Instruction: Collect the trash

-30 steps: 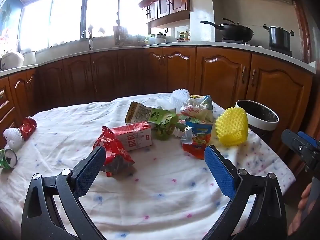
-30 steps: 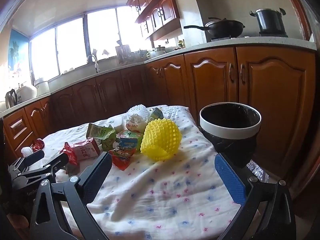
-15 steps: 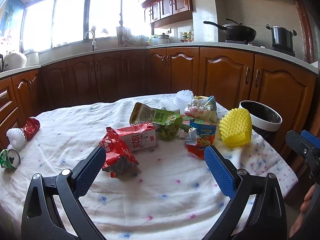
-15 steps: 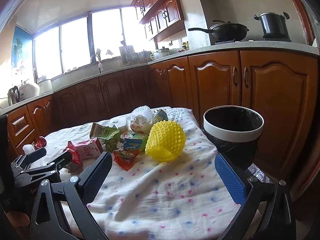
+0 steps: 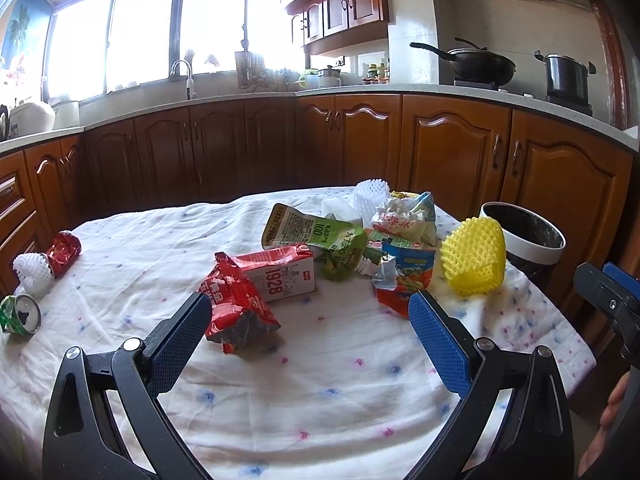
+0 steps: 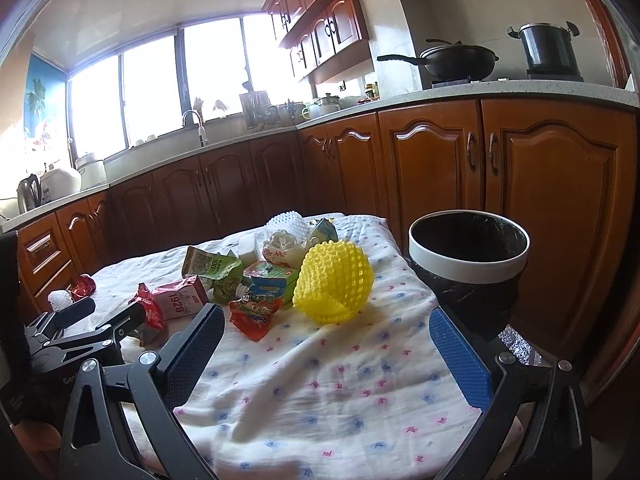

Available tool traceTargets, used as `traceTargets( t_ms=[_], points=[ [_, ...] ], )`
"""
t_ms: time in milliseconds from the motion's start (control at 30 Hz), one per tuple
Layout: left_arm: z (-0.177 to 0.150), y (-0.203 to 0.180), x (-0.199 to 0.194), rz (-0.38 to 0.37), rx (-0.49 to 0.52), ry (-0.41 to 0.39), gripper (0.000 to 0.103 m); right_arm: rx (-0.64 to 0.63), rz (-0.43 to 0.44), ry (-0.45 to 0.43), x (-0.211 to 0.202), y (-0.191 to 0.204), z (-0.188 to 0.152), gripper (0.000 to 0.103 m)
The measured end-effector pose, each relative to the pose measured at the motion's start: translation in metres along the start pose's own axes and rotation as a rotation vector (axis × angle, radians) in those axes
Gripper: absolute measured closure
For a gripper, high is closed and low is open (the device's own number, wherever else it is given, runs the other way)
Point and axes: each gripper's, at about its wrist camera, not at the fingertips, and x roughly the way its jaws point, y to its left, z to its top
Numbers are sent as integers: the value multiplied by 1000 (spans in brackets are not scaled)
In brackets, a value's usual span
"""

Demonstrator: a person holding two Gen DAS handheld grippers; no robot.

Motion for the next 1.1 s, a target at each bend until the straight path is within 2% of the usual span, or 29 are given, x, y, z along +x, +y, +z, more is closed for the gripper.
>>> traceTargets(
  t_ms=[1100],
  points=[
    [-1,2,4,-4,-15,14,2,23,22,27,7,2,-3,0]
  ],
)
